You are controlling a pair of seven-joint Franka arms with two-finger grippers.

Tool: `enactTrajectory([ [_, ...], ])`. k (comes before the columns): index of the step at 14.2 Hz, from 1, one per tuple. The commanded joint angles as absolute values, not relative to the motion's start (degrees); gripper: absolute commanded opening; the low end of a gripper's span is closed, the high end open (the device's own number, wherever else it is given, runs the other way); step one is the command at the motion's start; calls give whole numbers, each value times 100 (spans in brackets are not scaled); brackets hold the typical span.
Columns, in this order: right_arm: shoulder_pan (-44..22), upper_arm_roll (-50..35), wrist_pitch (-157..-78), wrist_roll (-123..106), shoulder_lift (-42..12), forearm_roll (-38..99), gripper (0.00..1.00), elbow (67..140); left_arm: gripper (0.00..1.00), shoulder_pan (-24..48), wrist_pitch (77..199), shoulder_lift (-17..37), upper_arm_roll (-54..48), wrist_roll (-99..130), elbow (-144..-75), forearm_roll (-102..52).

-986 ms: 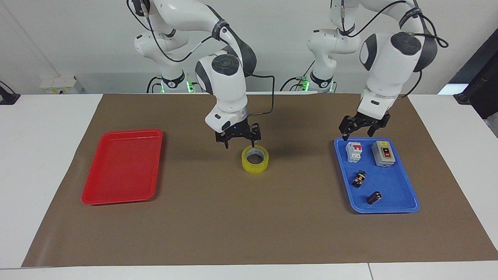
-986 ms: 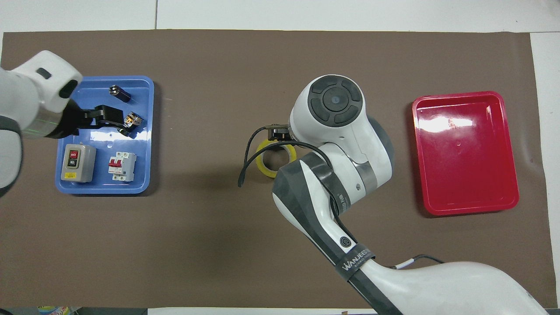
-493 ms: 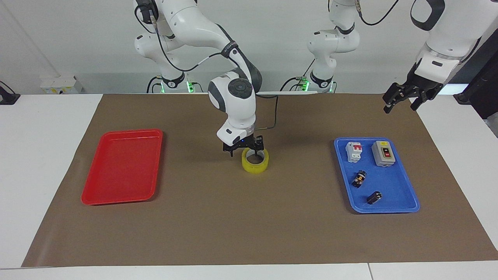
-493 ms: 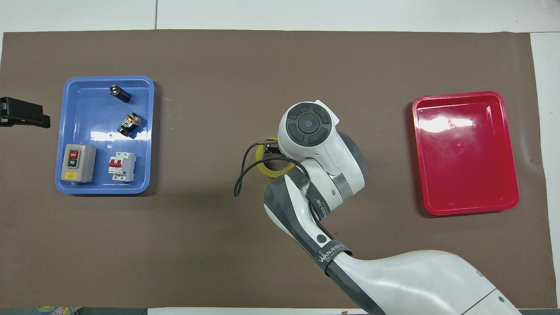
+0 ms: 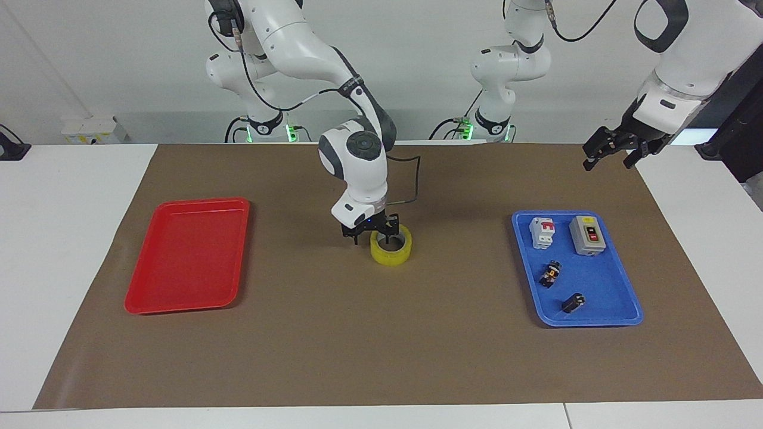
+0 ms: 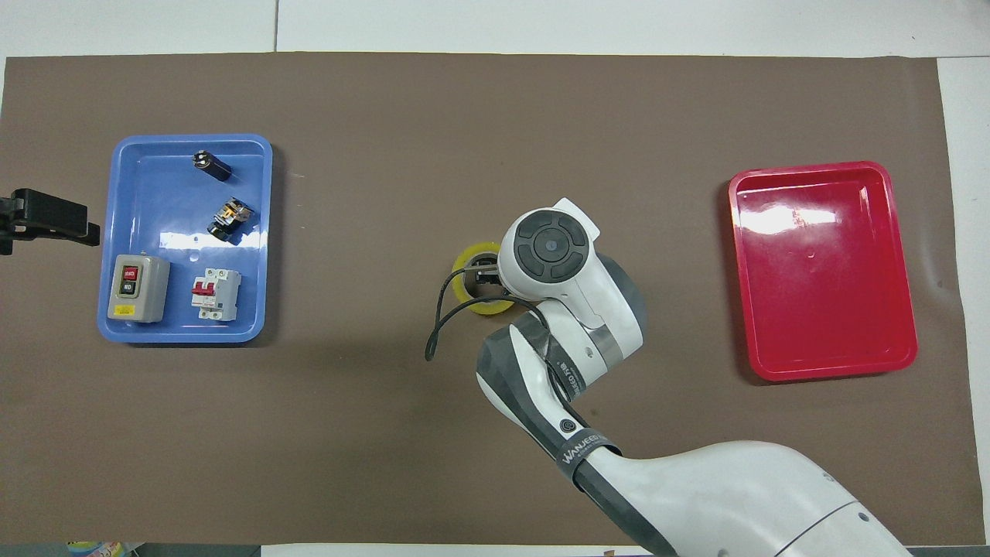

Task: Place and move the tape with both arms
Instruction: 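Carry the tape with the right gripper into the red tray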

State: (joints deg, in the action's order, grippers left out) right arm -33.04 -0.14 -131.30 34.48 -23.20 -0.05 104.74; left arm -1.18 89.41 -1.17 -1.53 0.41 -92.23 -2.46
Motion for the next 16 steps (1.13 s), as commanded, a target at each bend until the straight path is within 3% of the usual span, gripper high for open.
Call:
enactTrajectory([
  [1, -3322, 0, -13254, 3568, -2224, -97, 57, 10617, 100, -132, 8886, -334, -176, -44, -9448, -360],
  [4, -3331, -9, -13254, 3551, -2215, -97, 37, 10617, 100, -132, 8894, -317, -184, -53, -9405, -273],
  [6, -3340, 0, -13175, 3542, -2215, -105, 5, 10600, 100, -132, 9095, -264, -202, -53, -9369, -220],
  [7, -3331, 0, -13114, 3533, -2215, -105, 0, 10556, 100, -123, 9114, -264, -211, -53, -9369, -228],
  [11, -3043, 17, -11738, 3123, -2215, -491, 0, 9566, 100, -132, 9105, -308, -220, -26, -9422, -237],
  [16, -1472, 18, -10496, 752, -1398, -413, 0, 9387, 100, -158, 9105, -308, -211, -26, -9422, -237],
])
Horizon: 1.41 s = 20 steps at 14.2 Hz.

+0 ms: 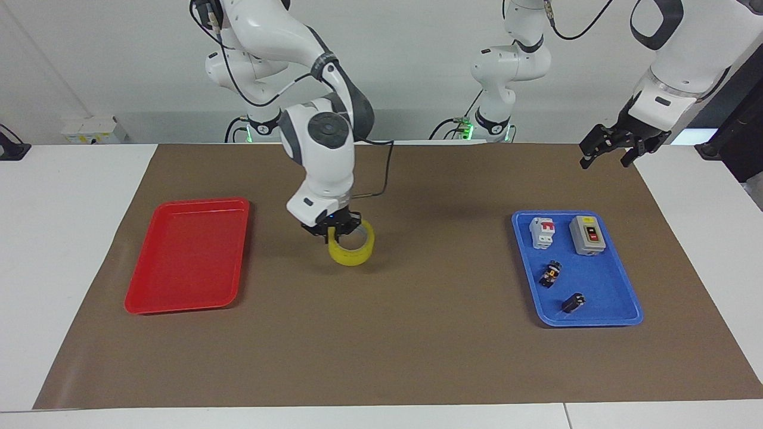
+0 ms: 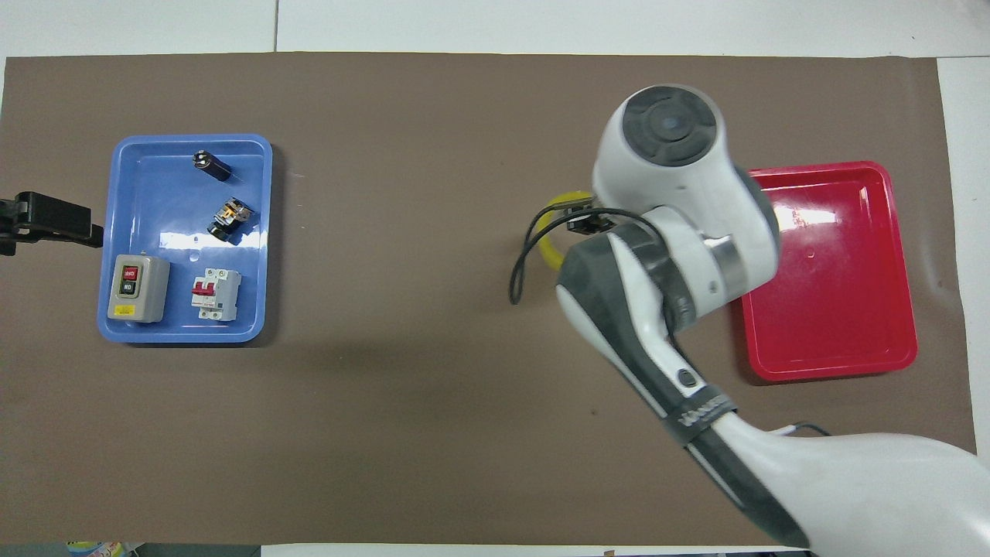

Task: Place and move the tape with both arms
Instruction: 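Carry the tape with the right gripper into the red tray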

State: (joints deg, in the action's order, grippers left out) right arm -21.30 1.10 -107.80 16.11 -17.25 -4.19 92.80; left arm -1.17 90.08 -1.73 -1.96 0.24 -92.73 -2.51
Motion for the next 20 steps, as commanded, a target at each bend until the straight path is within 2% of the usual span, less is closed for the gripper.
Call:
enactTrajectory([
  [1, -1059, 9, -10451, 182, -1354, -396, 0, 9395, 100, -158, 9105, -308, -211, -26, -9422, -237],
  [6, 279, 18, -10529, -1491, -1310, -281, 0, 9667, 100, -158, 9105, -308, -211, -26, -9422, -237],
  [9, 930, 18, -11133, -2055, -1143, -264, 0, 10272, 100, -158, 9105, -308, -211, -26, -9422, -237],
  [11, 1150, 18, -11687, -2354, -1029, -255, 0, 10790, 100, -158, 9105, -308, -211, -26, -9422, -237],
  [14, 1362, 18, -12294, -2558, -1125, -246, 0, 11170, 100, -158, 9105, -308, -211, -26, -9422, -237],
  [16, 1371, 18, -12489, -2549, -1309, -98, 0, 11250, 100, -158, 9097, -308, -211, -26, -9422, -237],
  [20, 1380, 26, -12735, -2566, -1582, 158, 9, 11267, 100, -158, 9105, -308, -211, -26, -9422, -237],
])
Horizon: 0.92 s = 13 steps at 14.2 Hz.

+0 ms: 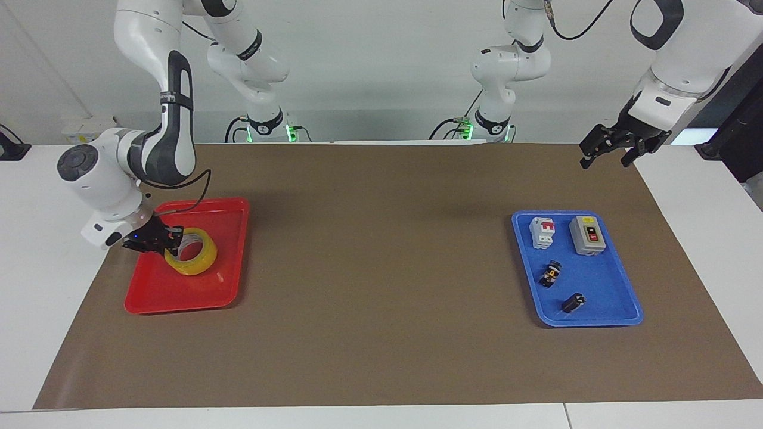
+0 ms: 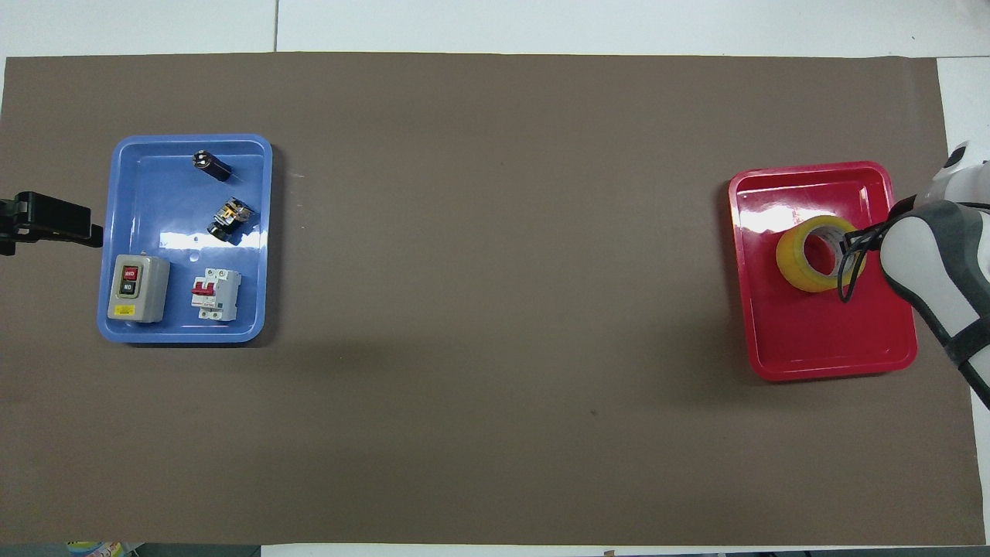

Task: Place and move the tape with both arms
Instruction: 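Carry the tape with the right gripper into the red tray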

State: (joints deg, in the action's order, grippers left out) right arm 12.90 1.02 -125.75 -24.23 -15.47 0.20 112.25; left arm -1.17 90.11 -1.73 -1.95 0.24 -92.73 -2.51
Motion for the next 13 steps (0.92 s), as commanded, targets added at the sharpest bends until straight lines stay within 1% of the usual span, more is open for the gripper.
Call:
enactTrajectory([
  [1, 1362, 26, -12744, -2584, -1599, 150, 18, 11276, 100, -158, 9105, -308, -211, -26, -9422, -237],
  [2, 1371, 26, -12735, -2601, -1600, 149, 20, 11276, 100, -158, 9105, -308, -211, -26, -9422, -237],
  [3, 1354, 35, -12718, -2610, -1600, 141, 25, 11276, 100, -158, 9105, -308, -211, -26, -9422, -237],
  [4, 1354, 35, -12666, -2584, -1600, 141, 75, 11268, 100, -158, 9105, -308, -211, -26, -9422, -237],
  [5, 1345, 35, -12630, -2558, -1591, 149, 100, 11215, 100, -158, 9097, -308, -211, -26, -9422, -237],
  [7, 1258, 26, -12394, -2540, -1469, 141, 100, 11032, 100, -158, 9097, -308, -211, -26, -9422, -237],
  [10, 1195, 9, -11403, -2365, -1205, 141, 100, 10321, 100, -158, 9105, -308, -211, -26, -9422, -237],
  [13, 1152, -96, -10488, -2198, -828, 141, 100, 9828, 100, -158, 9105, -308, -211, -26, -9422, -237],
])
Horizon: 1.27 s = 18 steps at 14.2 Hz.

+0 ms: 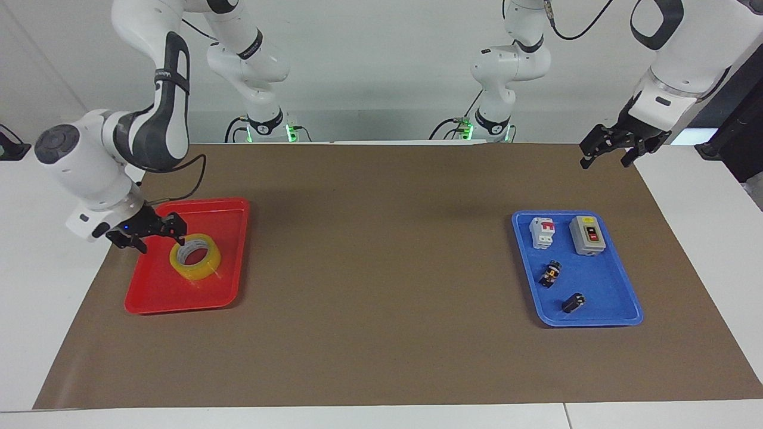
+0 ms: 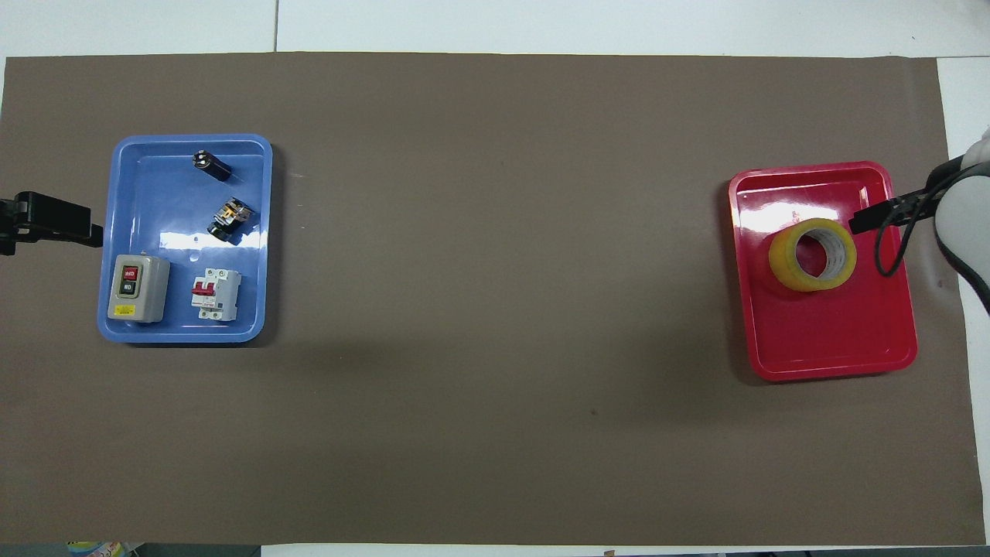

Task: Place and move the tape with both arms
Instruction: 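Open the right gripper and draw it back from the tape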

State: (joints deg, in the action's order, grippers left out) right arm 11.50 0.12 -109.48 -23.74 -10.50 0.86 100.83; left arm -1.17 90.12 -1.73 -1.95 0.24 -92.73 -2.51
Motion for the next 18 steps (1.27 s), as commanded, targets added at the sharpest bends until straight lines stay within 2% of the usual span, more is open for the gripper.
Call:
enactTrajectory([
  [1, 1151, -105, -10216, -2136, -713, 149, 100, 9670, 100, -158, 9105, -308, -211, -26, -9422, -237],
  [7, 1037, -299, -8906, -1679, -379, 71, 100, 8614, 100, -158, 9105, -308, -211, -26, -9422, -237],
  [11, 1230, -159, -8307, -1635, -36, 44, 100, 8884, 100, -158, 9097, -308, -211, -26, -9422, -237],
  [14, 1204, -158, -8279, -1661, 88, 44, 100, 9017, 100, -158, 9097, -308, -211, -26, -9422, -237],
  [18, 687, -97, -8552, -1600, 149, -253, 100, 8991, 100, -158, 9105, -308, -211, -26, -9422, -237],
])
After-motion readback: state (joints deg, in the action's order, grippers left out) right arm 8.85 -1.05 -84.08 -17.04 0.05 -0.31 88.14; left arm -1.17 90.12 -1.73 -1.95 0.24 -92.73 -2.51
